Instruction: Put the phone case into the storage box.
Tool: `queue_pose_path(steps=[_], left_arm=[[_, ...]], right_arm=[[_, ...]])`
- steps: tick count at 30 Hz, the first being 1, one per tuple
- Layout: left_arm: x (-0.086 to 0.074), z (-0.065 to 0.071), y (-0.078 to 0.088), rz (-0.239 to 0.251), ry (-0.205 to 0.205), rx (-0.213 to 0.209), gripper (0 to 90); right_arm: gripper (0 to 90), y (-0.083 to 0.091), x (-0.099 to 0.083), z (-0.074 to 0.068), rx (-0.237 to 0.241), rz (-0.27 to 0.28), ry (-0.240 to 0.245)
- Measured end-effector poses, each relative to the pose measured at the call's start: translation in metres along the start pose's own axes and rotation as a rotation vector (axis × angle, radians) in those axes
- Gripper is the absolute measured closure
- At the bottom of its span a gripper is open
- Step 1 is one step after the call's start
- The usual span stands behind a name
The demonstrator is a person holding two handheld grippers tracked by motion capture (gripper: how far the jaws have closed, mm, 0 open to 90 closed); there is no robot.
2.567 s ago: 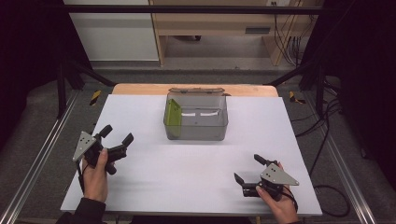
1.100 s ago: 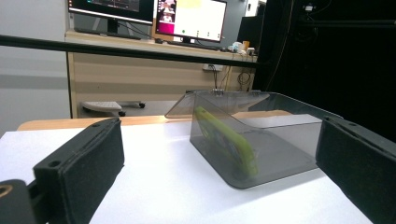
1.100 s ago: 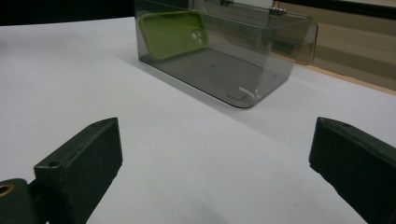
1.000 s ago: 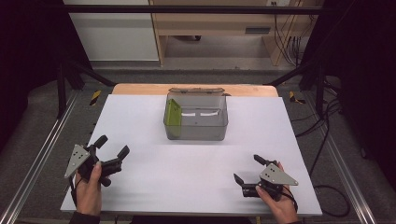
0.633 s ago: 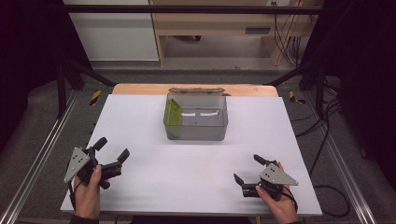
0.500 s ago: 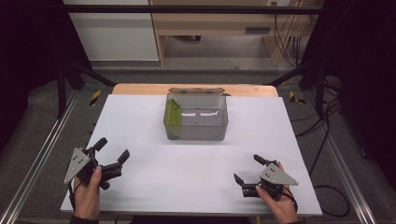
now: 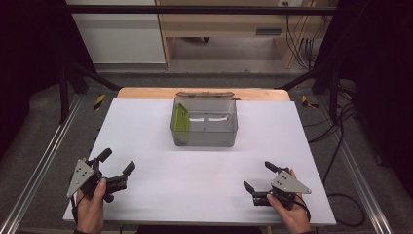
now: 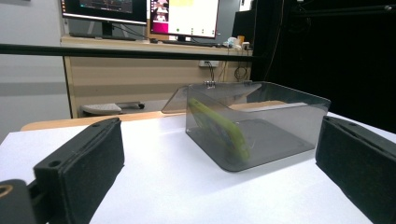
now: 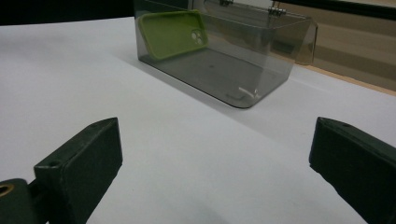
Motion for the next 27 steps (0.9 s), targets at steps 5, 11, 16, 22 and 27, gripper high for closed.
queue_pose_path(steps=[5, 11, 16, 22, 27], left_arm=[[-0.005, 0.004, 0.001, -0.007, -0.005, -0.011, 1.2], [-0.010, 0.011, 0.001, -0.013, -0.035, -0.028, 1.2], [-0.015, 0.015, 0.001, -0.024, -0.044, -0.038, 1.2], [-0.021, 0.018, 0.002, -0.039, -0.047, -0.050, 1.2], [-0.023, 0.021, 0.002, -0.044, -0.051, -0.060, 1.2]], right_arm=[[2.9, 0.000, 0.000, 0.000, 0.000, 0.001, -0.002], [2.8, 0.001, 0.000, 0.001, -0.003, 0.006, -0.009], [2.8, 0.001, 0.001, 0.002, -0.003, 0.012, -0.012], [2.8, 0.003, 0.002, 0.004, -0.010, 0.023, -0.018], [2.7, 0.004, 0.002, 0.006, -0.010, 0.028, -0.021]])
Point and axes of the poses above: each handheld gripper's, and its own axes: y roughly backward along the jaws, x roughly out of its top, z roughly to its right, the point moved 7 cm from there along -y, roughly forward along the jaws, and after that the axes turned 6 degrees about x, right-handed, at the moved point
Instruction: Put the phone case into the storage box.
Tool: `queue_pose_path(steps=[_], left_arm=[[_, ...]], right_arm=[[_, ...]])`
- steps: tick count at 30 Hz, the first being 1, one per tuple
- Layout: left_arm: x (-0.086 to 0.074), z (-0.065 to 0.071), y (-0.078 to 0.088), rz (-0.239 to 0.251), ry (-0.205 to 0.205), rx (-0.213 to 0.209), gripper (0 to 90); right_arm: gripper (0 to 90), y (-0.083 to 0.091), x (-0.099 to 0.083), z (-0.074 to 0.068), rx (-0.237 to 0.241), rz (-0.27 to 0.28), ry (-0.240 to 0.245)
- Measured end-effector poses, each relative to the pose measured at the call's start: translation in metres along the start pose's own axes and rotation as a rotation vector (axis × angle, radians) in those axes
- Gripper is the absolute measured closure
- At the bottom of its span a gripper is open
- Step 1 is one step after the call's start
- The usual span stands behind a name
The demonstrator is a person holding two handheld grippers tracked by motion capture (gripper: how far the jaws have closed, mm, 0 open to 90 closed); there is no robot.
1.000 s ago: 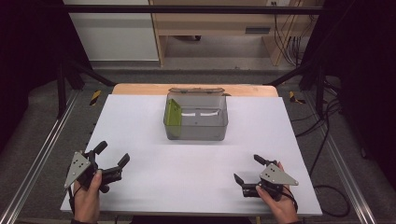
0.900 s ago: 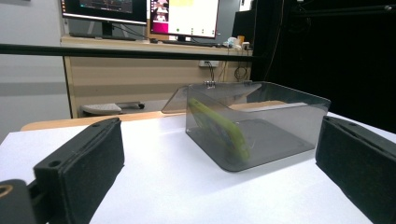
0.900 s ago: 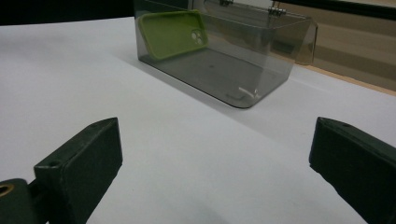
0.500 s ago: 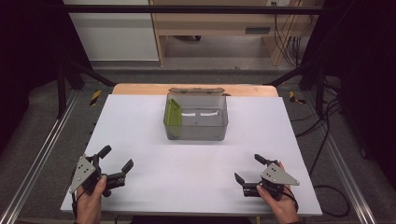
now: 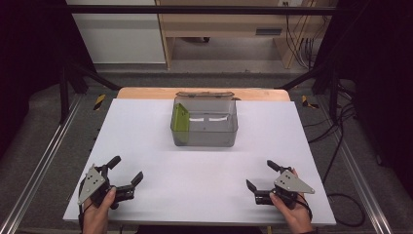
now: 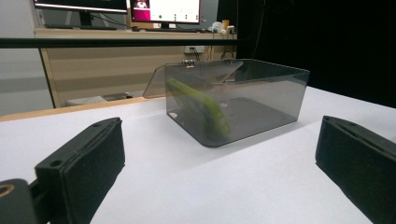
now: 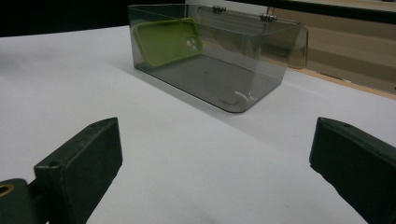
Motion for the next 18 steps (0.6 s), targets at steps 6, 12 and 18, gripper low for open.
queue_pose_path(steps=[6, 12, 18], left_arm=[[-0.0020, 0.0026, -0.0008, -0.009, -0.011, -0.010, 1.3], [-0.0041, 0.0038, -0.0010, -0.018, -0.012, -0.014, 1.4], [-0.0075, 0.0059, -0.0014, -0.029, -0.011, -0.022, 1.4]], right_arm=[[2.7, 0.0010, 0.0006, 0.0015, -0.001, 0.010, -0.003], [2.6, 0.0025, 0.0015, 0.0040, -0.004, 0.031, -0.008], [2.4, 0.0044, 0.0044, 0.0056, 0.008, 0.071, -0.019]])
Point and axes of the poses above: each handheld gripper's, and its own axes: y roughly backward along the jaws, x roughly out of its top, z roughly to its right, the point moved 7 cm from there along -y, roughly forward along the jaws, and after that the axes turned 6 degrees about x, right-handed, at the moved point
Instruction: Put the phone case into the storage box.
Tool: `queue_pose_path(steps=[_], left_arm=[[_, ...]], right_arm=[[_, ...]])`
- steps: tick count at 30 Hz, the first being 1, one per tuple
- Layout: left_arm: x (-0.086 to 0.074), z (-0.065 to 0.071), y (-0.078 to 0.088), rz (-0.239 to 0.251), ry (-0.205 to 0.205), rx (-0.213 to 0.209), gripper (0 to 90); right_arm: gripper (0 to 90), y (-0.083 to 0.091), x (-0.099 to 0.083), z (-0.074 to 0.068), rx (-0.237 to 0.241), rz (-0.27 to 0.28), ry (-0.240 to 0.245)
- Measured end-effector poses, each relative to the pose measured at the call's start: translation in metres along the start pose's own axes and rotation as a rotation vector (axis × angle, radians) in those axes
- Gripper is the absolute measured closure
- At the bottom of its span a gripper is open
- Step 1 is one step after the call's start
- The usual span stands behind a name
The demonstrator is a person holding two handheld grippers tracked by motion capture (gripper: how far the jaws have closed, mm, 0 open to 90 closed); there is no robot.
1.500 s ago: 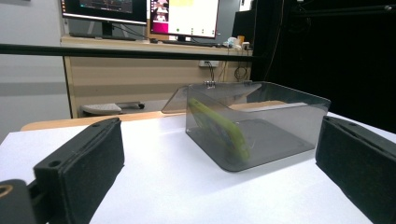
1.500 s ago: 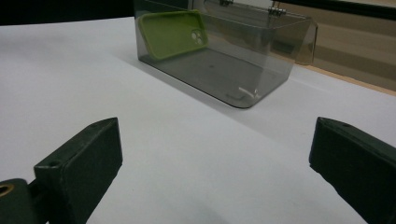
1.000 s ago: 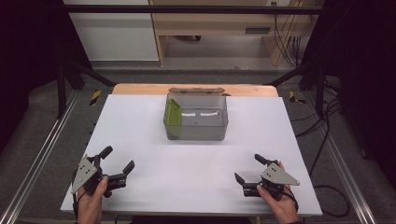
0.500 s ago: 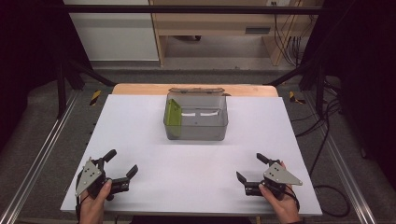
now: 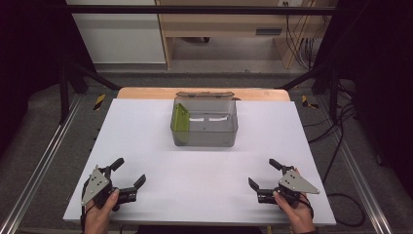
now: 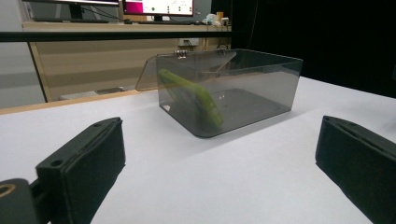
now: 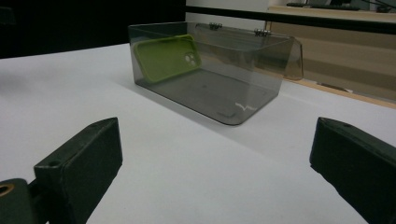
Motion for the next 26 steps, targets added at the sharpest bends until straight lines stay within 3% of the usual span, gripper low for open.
queue_pose_path(steps=[15, 26], left_arm=[[-0.008, 0.003, -0.001, -0.024, 0.030, -0.016, 1.4], [-0.008, -0.018, 0.000, -0.015, 0.063, 0.057, 1.4]], right_arm=[[2.4, 0.002, 0.001, 0.006, -0.017, 0.022, -0.015], [2.8, 0.004, -0.006, 0.016, -0.066, -0.007, -0.051]])
Point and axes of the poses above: each handheld gripper's, and its own axes: y roughly backward along the jaws, x roughly out of its top, z roughly to its right, the point moved 7 cm from there along -y, roughly forward along the jaws, and after that the axes turned 6 degrees about x, right-handed, at the moved point
